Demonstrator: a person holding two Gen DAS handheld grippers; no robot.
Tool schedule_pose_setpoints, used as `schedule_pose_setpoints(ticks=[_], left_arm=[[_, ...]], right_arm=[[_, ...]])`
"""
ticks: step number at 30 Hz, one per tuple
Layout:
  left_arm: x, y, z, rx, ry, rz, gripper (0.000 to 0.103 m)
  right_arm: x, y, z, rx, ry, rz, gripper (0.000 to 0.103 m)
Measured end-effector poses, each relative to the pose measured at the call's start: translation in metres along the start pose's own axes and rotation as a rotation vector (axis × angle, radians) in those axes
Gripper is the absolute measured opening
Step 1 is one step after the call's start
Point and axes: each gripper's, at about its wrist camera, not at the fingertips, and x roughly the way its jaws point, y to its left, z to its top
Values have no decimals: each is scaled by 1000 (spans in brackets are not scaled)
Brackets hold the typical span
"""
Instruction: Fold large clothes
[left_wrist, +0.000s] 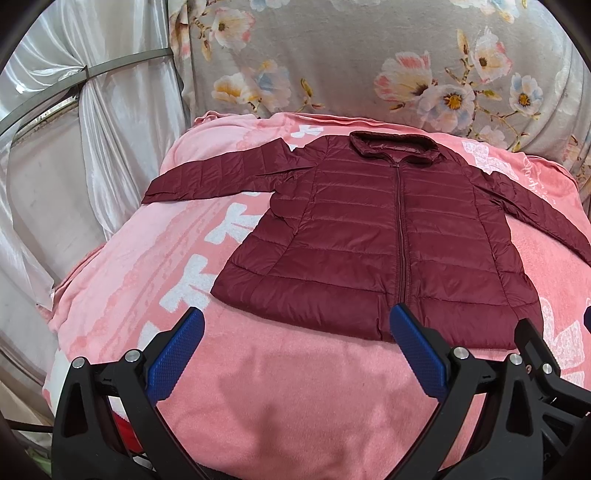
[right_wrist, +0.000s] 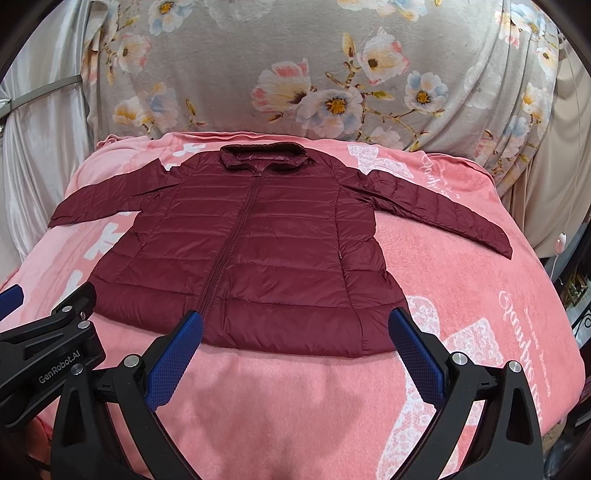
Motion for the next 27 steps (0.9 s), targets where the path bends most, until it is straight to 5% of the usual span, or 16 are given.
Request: schedule_pose_setpoints(ticks=[19, 27], left_arm=[[10, -1, -2, -6, 10, 4, 98], [34, 7, 7, -55, 50, -18, 98]], right_arm=[[5, -7, 1, 16, -10, -5, 98], [45, -84, 18, 153, -25, -1, 98]])
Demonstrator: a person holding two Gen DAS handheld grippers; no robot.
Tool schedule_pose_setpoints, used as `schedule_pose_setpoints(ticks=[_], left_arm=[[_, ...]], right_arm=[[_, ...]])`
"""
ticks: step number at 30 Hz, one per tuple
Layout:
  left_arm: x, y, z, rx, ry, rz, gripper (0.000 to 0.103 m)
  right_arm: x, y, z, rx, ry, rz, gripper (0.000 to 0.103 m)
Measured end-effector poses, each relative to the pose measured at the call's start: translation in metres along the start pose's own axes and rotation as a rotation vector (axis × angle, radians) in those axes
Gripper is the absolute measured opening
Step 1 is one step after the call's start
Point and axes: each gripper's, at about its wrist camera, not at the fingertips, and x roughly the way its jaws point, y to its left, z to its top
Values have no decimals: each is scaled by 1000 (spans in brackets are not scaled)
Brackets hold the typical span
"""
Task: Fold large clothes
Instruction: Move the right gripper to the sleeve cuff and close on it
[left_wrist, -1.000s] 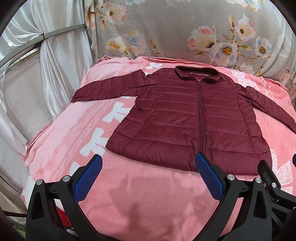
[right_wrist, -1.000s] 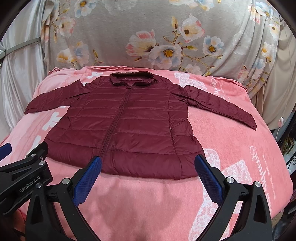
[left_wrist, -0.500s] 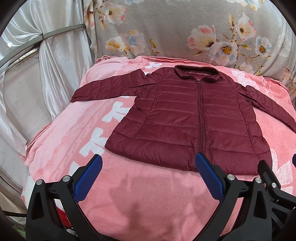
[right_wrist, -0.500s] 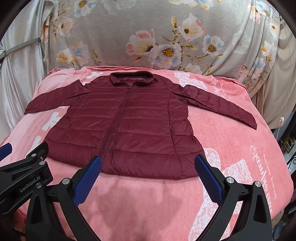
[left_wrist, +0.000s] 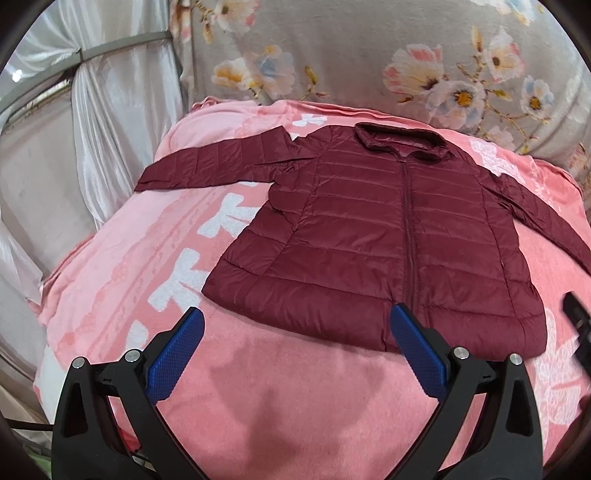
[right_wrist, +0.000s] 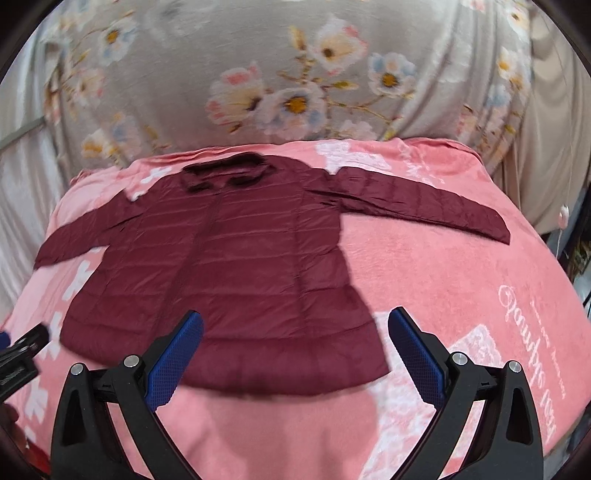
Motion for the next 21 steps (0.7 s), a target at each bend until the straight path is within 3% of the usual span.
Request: schedule_pose_setpoints(ticks=[13, 21], left_arm=[[44, 35, 26, -129, -26, 38, 98], [68, 38, 35, -136, -31, 94, 98]], right_arm=[[118, -244, 49, 479, -124, -78, 98], [192, -345, 54, 761, -105, -148, 94]])
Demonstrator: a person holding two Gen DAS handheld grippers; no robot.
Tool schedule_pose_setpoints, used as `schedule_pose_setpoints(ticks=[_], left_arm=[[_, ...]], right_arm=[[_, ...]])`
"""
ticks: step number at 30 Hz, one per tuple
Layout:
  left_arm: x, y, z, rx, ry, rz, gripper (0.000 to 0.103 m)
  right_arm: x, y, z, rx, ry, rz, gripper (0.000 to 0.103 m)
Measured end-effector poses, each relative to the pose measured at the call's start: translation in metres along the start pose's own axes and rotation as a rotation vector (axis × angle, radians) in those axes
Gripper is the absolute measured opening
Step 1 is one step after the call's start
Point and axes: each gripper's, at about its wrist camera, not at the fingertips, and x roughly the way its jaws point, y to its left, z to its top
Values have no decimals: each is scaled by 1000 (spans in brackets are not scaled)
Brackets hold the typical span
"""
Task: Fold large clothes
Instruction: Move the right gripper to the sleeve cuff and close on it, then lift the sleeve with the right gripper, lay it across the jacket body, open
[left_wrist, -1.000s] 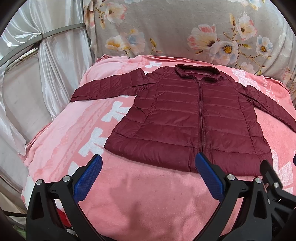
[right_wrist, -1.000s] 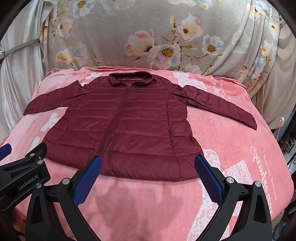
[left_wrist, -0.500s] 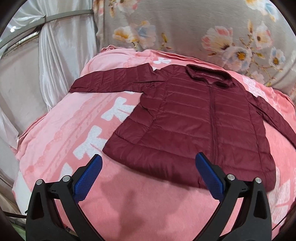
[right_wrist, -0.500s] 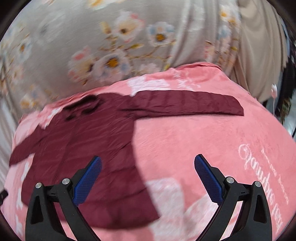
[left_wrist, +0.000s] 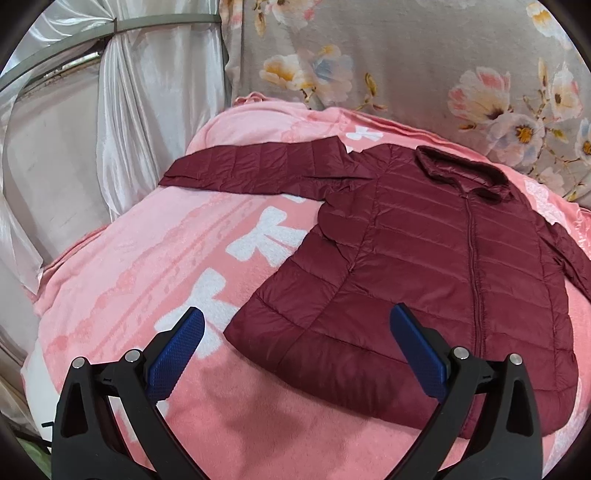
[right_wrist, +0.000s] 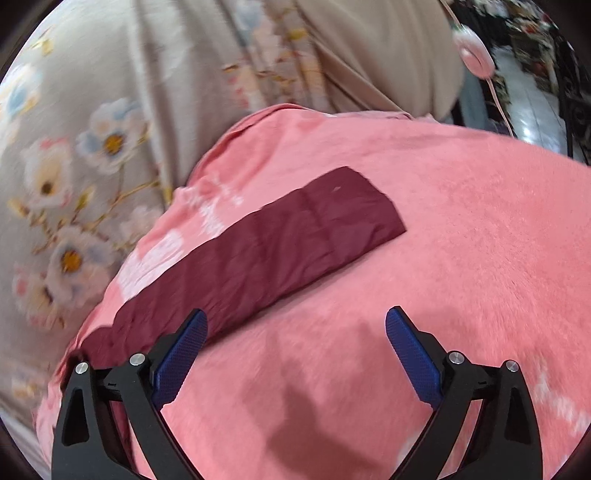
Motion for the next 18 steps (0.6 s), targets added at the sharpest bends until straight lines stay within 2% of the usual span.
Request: schedule_pose_setpoints(ticks=[5, 8, 10, 11, 13, 16, 18], left_arm=[[15, -6, 0, -6, 50, -15, 98], [23, -12, 1, 4, 70, -11, 98], [26, -15, 1, 15, 77, -19, 98], [28, -18, 1, 25, 80, -19, 98], [30, -21, 1, 39, 81, -14, 98], [32, -25, 1, 55, 79, -13, 98], [33, -24, 2, 60, 73, -10, 98]], right_arm=[[30, -17, 14, 81, 9, -28, 83], [36, -18, 24, 109, -10, -8, 77], [44, -17, 31, 119, 8, 26, 52], [49, -17, 34, 130, 21, 33, 47], [53, -17, 38, 151, 24, 56, 24], [54, -1, 46, 163, 17, 105, 11], [45, 27, 52, 127, 3, 189, 9]])
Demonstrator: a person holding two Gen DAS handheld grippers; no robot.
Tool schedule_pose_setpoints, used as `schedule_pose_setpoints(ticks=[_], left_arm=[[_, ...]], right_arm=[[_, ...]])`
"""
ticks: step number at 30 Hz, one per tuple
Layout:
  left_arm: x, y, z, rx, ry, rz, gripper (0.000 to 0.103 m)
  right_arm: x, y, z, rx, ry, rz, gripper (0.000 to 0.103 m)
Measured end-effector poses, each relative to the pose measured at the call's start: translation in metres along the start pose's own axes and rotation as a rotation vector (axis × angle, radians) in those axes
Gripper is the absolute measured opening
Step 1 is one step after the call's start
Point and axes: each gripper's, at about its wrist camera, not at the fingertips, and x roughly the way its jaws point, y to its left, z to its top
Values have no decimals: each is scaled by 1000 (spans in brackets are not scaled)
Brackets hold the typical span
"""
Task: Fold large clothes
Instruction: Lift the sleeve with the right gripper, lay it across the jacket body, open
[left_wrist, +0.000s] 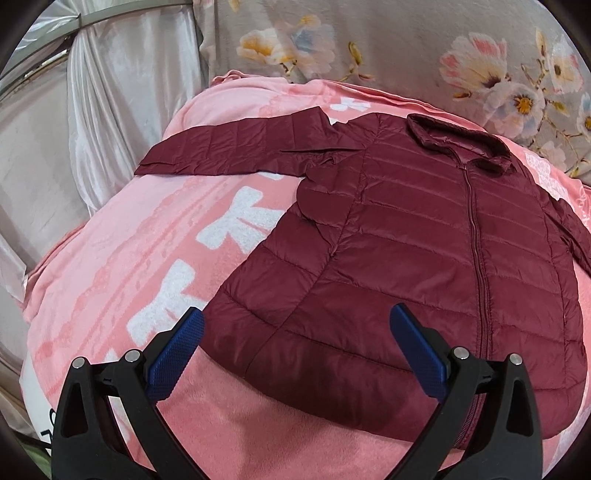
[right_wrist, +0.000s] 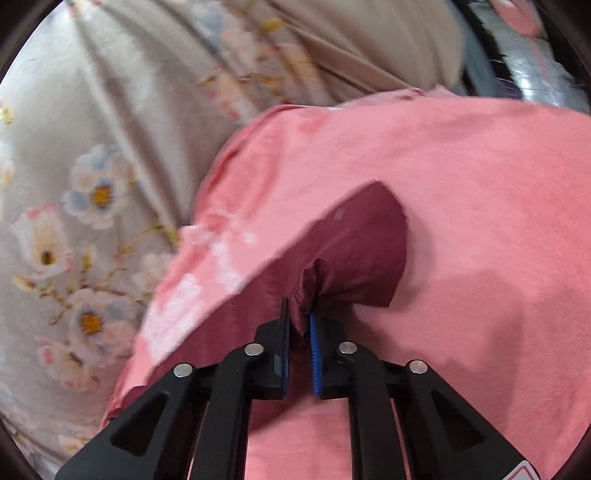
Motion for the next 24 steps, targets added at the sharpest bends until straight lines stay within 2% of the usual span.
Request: schedule_pose_setpoints(ticks=[4, 7, 9, 11, 12, 15, 18, 21, 24], left_arm=[[0, 4, 3, -9, -13, -1, 98], [-1, 7, 5, -26, -17, -13, 98], [-2, 10, 8, -36, -24, -22, 98], [-4, 13, 10, -46, -32, -32, 98], [-5, 16, 11, -52, -37, -38, 98], [-8, 22, 16, -66, -50, -53, 98], [-11, 30, 20, -85, -62, -71, 98], [-11, 35, 23, -99, -69, -81, 98], [-8, 40, 25, -112, -66, -92, 98]], right_arm=[[-17, 88, -11, -151, 1, 192, 9], [-35, 171, -45, -316, 34, 351, 9], [-45, 226, -81, -441, 77, 446, 9], [-51, 260, -113, -517, 121, 507, 9], [-52, 283, -139, -565, 167, 552, 8], [-53, 318, -197, -652, 256, 613, 8], [-51, 335, -248, -702, 342, 646, 7], [-41, 341, -290, -724, 423, 649, 7], [-33, 340, -330, -770, 480, 615, 7]])
